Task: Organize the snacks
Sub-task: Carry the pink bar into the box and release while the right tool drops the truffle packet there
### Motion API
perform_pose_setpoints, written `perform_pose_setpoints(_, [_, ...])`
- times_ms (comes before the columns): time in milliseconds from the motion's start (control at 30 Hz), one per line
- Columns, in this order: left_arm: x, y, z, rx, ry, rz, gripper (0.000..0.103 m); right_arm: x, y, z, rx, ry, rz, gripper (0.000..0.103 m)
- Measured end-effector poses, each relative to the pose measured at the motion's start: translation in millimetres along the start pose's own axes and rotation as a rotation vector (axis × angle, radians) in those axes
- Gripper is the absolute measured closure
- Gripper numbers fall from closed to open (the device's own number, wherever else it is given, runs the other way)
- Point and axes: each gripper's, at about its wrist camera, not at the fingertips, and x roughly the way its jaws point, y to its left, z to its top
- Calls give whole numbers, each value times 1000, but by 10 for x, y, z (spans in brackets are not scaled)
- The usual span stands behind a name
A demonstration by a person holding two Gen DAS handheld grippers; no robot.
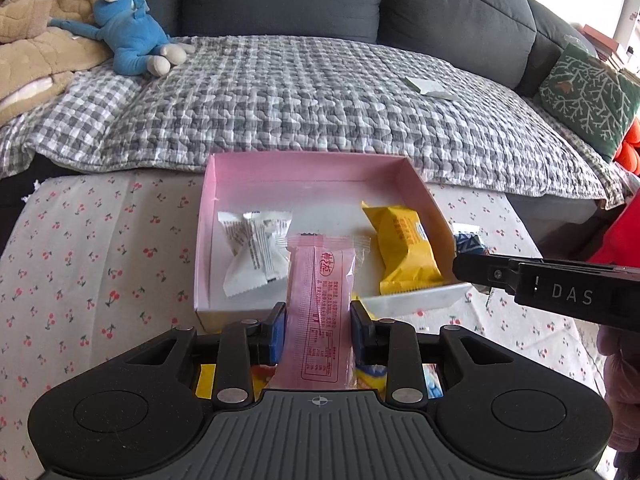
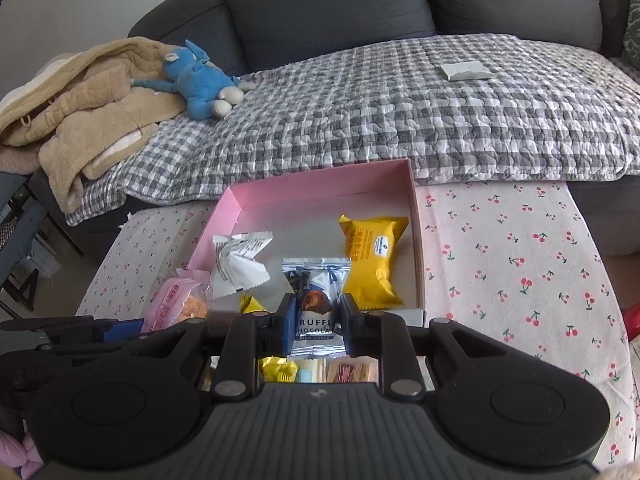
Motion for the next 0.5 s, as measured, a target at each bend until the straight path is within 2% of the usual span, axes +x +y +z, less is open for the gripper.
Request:
perform_pose_setpoints(167, [272, -53, 299, 12, -21, 50, 73, 260, -167, 130, 62, 8, 8, 82])
perform_pose_setpoints(300, [505, -19, 478, -34, 4, 41, 73, 409, -276, 194, 97, 12, 25, 82])
perform_pose_setpoints(500, [769, -38, 679, -48, 1, 50, 73, 544, -439, 309, 139, 2, 57, 82])
